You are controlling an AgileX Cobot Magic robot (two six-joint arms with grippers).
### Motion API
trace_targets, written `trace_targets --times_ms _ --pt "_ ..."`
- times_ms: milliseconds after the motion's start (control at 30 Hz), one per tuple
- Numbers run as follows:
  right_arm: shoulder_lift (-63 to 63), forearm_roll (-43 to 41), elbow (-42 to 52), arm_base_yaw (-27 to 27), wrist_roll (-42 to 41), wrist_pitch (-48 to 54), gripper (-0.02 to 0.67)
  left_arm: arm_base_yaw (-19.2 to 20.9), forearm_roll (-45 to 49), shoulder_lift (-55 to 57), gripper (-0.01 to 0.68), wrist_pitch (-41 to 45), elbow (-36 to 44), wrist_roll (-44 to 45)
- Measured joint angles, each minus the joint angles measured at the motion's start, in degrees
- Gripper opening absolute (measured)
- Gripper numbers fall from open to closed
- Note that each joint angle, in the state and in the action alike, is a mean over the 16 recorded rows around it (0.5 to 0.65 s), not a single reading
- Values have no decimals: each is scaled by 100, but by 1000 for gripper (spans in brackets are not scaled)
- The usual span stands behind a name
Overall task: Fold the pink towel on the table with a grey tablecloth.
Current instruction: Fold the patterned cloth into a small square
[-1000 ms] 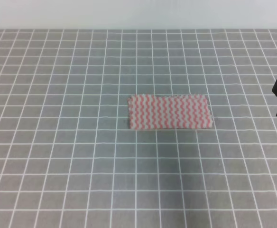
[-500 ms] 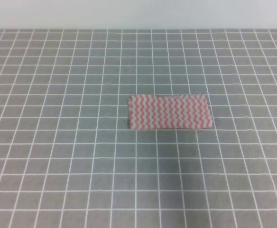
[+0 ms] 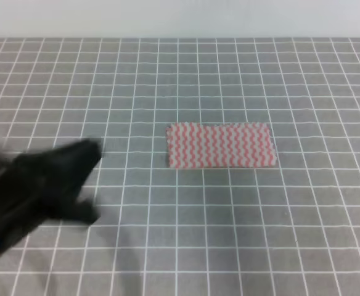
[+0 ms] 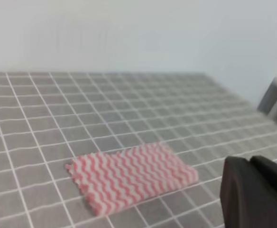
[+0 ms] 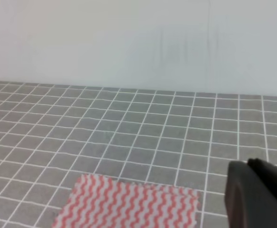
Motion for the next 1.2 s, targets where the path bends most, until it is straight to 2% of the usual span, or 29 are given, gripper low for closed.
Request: trace_targets --times_ms 267,500,933,1200 --pt "691 107 -311 -62 -88 158 -16 65 417 2661 0 -158 -1752 23" --pt "1784 137 -927 -293 -86 576 -16 269 618 4044 0 -73 -2809 21" --pt "3791 -262 -2444 -602 -31 1616 -2 493 855 5097 0 128 -3164 -4" --pt "4595 -1455 -3334 -615 743 2385 56 496 884 5522 0 -106 -3167 -50"
